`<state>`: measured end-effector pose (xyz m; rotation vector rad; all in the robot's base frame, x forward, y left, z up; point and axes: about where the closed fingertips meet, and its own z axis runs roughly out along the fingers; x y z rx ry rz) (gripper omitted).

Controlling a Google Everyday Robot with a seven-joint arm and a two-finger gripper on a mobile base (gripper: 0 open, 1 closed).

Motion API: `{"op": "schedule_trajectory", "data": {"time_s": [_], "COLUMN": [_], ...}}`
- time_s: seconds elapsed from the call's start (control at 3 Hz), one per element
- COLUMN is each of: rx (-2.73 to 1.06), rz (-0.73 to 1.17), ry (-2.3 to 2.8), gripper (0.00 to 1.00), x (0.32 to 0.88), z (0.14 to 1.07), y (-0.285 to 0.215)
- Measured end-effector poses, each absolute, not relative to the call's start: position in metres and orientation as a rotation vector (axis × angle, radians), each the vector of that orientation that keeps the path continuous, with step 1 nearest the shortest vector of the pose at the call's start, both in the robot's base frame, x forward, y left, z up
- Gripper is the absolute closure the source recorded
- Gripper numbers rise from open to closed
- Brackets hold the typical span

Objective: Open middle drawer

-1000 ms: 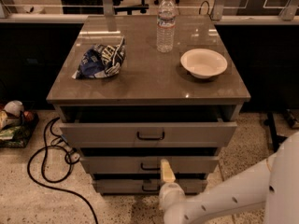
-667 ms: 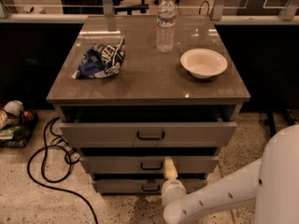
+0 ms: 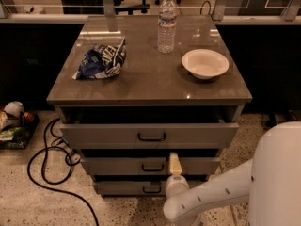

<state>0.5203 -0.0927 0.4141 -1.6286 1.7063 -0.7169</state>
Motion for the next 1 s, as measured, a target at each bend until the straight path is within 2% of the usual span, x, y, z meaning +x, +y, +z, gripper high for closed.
{"op": "schedule_trajectory", "data": {"time_s": [0.33, 1.0], "rx": [-1.633, -1.644], "rz": [-0.811, -0.787], "ry": [1.65, 1.648], "gripper": [0.0, 0.0], "x": [0.549, 0.565], "z": [0.427, 0.413], "y": [-0.093, -0.085]}}
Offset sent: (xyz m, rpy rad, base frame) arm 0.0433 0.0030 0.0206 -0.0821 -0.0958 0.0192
